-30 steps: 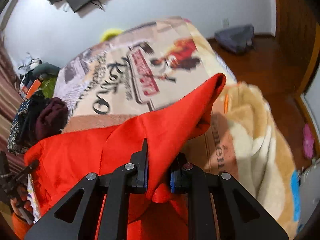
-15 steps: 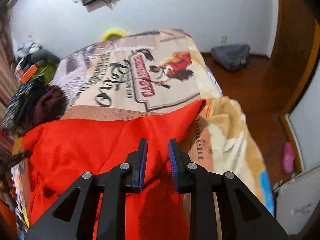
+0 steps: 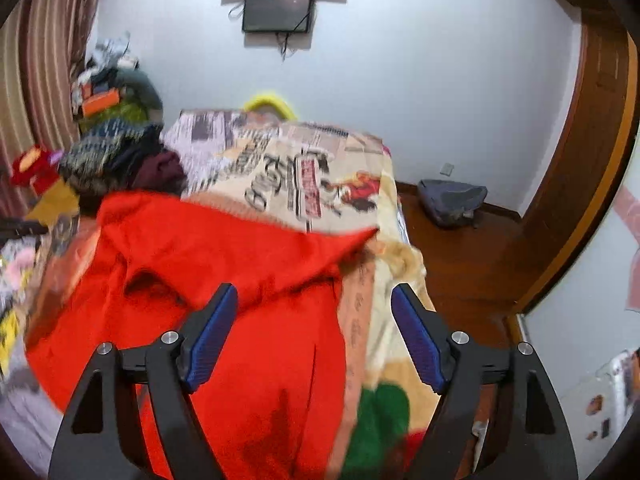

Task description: Fold large clothes

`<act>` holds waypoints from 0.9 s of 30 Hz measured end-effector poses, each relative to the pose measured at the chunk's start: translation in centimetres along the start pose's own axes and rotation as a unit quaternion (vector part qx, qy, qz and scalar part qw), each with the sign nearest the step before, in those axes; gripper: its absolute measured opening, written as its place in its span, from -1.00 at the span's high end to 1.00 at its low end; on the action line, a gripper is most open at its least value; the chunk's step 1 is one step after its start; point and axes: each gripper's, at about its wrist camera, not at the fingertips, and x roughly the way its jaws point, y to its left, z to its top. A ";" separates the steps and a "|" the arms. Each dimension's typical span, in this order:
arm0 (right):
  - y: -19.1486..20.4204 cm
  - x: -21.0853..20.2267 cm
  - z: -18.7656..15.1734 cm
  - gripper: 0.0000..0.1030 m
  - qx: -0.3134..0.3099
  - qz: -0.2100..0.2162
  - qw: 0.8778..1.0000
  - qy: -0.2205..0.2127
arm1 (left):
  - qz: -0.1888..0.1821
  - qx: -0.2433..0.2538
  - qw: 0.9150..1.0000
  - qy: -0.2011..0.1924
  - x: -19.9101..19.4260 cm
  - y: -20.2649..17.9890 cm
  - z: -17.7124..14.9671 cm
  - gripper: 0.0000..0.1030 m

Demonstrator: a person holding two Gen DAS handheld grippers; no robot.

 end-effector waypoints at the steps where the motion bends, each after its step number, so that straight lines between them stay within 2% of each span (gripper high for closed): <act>1: 0.2 0.1 -0.7 -0.48 -0.003 -0.004 1.000 0.010 | -0.004 0.002 1.000 0.009 -0.3 0.3 -1.0 -0.18; 4: 0.6 0.4 -2.8 -0.48 0.005 -0.005 0.999 0.034 | -0.012 0.001 0.999 0.039 0.9 0.6 -3.0 -0.19; 8: 0.4 2.0 -5.7 -0.48 0.054 0.008 0.996 0.072 | -0.039 -0.004 0.996 0.081 2.1 0.9 -6.2 -0.19; 11: 0.1 2.7 -7.8 -0.48 0.097 0.023 0.990 0.096 | -0.071 -0.029 0.990 0.119 3.9 1.2 -8.5 -0.19; 15: -0.3 4.0 -10.2 -0.48 0.133 0.044 0.980 0.138 | -0.132 -0.049 0.975 0.170 6.2 1.2 -11.1 -0.19; 18: -0.4 4.8 -11.8 -0.48 0.143 0.051 0.975 0.162 | -0.134 -0.064 0.974 0.174 7.2 1.2 -12.4 -0.19; 22: -0.5 5.4 -13.1 -0.48 0.159 0.073 0.969 0.174 | -0.151 -0.101 0.971 0.154 7.4 1.6 -13.0 -0.19; 26: -0.5 5.6 -13.4 -0.48 0.177 0.057 0.970 0.159 | -0.154 -0.103 0.973 0.140 7.4 0.9 -13.1 -0.19; 27: -0.4 5.5 -13.4 -0.46 0.178 0.053 0.971 0.152 | -0.156 -0.097 0.974 0.136 7.3 0.6 -12.9 -0.14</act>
